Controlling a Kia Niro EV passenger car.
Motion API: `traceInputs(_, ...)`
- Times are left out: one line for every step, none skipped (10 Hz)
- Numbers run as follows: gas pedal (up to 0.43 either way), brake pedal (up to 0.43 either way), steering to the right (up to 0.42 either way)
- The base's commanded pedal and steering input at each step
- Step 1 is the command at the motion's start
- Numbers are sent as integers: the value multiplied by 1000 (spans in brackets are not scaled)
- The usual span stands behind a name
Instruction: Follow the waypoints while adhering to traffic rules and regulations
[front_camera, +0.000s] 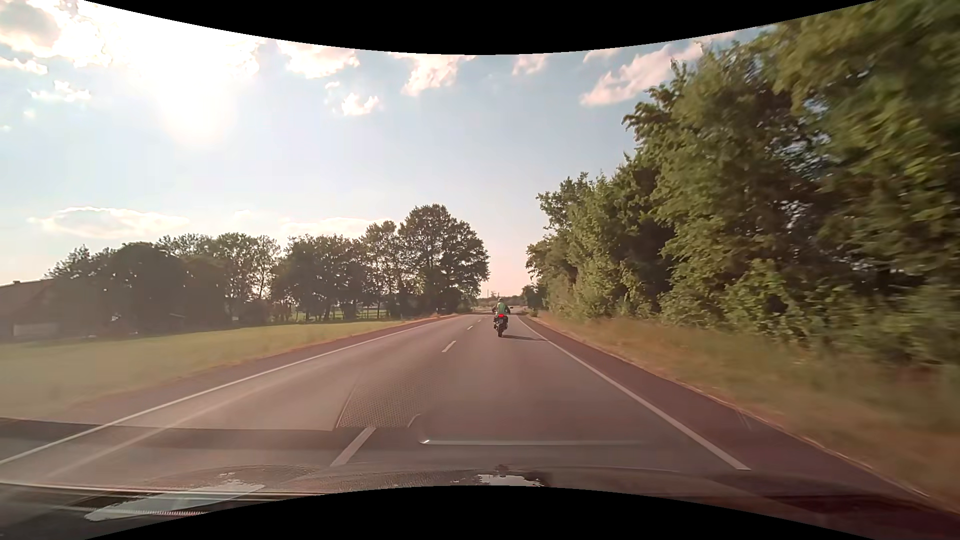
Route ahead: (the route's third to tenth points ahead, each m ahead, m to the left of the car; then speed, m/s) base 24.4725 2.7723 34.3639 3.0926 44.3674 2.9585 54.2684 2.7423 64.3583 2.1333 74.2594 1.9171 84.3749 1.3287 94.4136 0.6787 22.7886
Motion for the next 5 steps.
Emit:
traceInputs(220, 0, 3)
traceInputs(220, 0, 3)
traceInputs(220, 0, 4)
traceInputs(220, 0, 3)
traceInputs(220, 0, 4)
